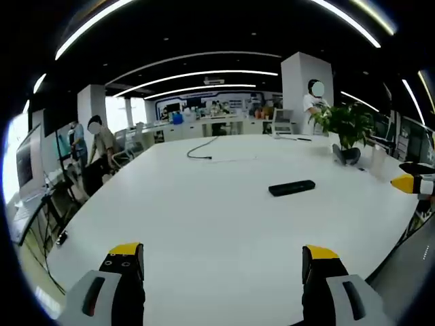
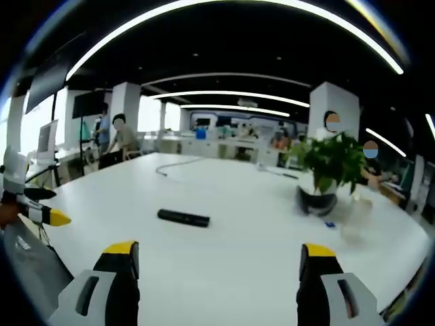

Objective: Press the specified remote control buttons in sequence, fully releasing each button before pressing the next.

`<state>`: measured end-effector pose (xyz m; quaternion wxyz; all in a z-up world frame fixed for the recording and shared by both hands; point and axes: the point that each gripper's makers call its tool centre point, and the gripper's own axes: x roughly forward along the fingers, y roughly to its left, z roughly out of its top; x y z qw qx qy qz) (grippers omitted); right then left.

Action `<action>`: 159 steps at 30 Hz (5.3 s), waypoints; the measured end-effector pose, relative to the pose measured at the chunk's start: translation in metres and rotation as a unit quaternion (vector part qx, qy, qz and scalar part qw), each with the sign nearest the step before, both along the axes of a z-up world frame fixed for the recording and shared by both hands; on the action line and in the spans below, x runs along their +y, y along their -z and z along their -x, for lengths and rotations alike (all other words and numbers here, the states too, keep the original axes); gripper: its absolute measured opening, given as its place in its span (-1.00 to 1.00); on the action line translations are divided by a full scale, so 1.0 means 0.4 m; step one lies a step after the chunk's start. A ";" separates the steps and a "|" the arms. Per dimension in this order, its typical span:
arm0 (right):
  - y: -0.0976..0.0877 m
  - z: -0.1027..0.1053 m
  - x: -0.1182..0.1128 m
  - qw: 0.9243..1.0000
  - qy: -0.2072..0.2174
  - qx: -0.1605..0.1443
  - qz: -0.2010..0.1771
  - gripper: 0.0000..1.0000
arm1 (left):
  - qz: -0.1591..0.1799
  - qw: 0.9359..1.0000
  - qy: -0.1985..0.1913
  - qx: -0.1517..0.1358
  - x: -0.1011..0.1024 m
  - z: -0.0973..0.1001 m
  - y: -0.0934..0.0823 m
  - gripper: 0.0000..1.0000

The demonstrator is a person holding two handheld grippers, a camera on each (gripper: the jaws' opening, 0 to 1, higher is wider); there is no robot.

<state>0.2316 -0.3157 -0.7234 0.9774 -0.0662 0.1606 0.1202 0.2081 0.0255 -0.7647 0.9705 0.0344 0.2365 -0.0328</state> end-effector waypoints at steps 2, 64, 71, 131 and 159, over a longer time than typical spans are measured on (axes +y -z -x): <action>0.002 0.001 0.000 1.000 0.000 0.002 0.000 0.94 | -0.001 1.000 0.000 0.001 0.001 0.000 0.001 1.00; 0.037 0.014 -0.008 0.999 0.007 0.051 0.006 -0.04 | -0.022 0.999 0.014 0.028 -0.009 0.006 0.025 0.81; 0.049 0.021 -0.011 0.998 0.006 0.066 0.012 -0.37 | -0.033 0.999 0.011 0.025 -0.003 0.004 0.023 0.81; 0.106 0.067 0.011 0.986 -0.039 0.160 0.010 -1.00 | -0.050 0.992 0.101 0.058 -0.067 -0.094 -0.009 -0.01; 0.121 0.083 0.032 0.981 -0.055 0.188 0.001 -1.00 | -0.080 0.956 0.274 0.069 -0.255 -0.316 -0.050 0.00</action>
